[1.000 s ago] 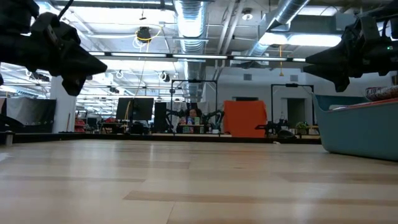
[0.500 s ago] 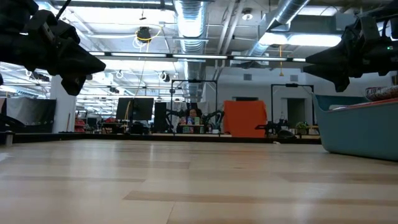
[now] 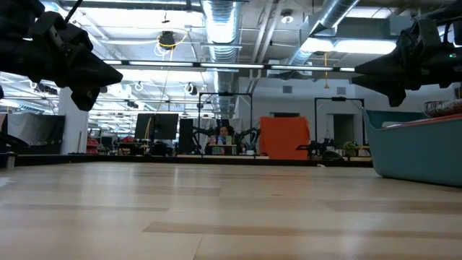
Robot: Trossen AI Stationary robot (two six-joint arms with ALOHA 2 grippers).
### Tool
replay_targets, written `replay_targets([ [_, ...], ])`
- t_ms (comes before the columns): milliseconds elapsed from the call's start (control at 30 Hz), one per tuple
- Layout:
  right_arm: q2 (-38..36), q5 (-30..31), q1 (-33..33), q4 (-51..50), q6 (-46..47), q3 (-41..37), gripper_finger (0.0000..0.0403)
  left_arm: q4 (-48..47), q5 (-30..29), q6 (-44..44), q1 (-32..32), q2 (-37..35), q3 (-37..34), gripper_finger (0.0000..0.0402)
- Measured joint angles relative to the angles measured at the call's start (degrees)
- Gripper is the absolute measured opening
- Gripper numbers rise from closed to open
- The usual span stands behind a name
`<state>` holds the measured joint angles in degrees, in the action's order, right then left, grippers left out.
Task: Sort popcorn bags into baskets
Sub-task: Return to home position
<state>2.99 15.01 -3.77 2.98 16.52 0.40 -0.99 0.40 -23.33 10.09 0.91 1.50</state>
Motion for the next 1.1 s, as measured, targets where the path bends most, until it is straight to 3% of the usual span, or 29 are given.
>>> replay_targets([
  [1100,-0.01,0.01,0.00,0.02,-0.01,0.00,0.0184,0.00,0.13,0.00,0.02,0.00,0.00,0.0000],
])
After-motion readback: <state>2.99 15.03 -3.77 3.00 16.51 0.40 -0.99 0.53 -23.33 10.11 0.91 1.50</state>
